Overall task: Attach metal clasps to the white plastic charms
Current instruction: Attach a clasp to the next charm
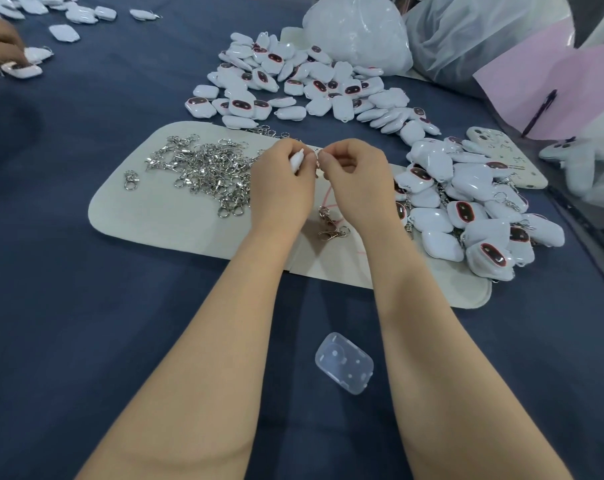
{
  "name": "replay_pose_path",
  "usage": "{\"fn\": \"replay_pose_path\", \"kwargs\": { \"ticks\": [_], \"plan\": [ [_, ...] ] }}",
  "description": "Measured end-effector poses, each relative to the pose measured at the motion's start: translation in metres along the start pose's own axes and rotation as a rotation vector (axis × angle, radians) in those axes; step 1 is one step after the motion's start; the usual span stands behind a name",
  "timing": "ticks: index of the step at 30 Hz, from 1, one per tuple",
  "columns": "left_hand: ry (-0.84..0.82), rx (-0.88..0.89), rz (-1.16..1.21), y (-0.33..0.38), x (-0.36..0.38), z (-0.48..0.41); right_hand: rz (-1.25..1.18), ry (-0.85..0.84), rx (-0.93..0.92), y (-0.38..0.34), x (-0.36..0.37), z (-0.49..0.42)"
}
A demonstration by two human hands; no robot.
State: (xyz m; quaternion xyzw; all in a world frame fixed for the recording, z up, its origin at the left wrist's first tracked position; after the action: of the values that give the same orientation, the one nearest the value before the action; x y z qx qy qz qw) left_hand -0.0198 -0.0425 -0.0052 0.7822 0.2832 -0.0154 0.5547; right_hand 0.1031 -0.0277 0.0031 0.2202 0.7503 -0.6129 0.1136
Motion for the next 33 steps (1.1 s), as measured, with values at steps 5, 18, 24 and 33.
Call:
{"fn": "replay_pose_path", "kwargs": {
  "ticks": [5,18,24,33],
  "plan": [
    [-0.001,-0.015,-0.042,-0.0030,0.0016,-0.0010,0.024,0.042,-0.059,-0.0038,0.0003,0.0033],
    [0.004,0.025,-0.062,0.0013,-0.0010,-0.0002,-0.006,0.052,-0.103,-0.0053,-0.0003,0.0039],
    [0.008,0.056,-0.074,0.0047,-0.0016,0.0008,-0.004,0.000,-0.098,-0.0032,0.0019,0.0020],
    [-0.051,0.033,0.007,0.0034,-0.0005,-0.0006,-0.028,-0.098,-0.154,-0.0005,0.0055,0.0029]
  ]
}}
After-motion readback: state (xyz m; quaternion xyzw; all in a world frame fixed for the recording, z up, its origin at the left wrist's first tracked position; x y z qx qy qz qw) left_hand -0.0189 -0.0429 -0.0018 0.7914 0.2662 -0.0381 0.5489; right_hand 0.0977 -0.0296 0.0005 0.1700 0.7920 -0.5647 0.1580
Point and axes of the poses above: each hand's wrist, its own z-axis away from the middle knuckle, its own x-axis out of the palm, y = z × x, the point moved 7 cm from there along -z, towards the middle knuckle, and after that the axes turned 4 degrees about x, right-handed, at the moved point
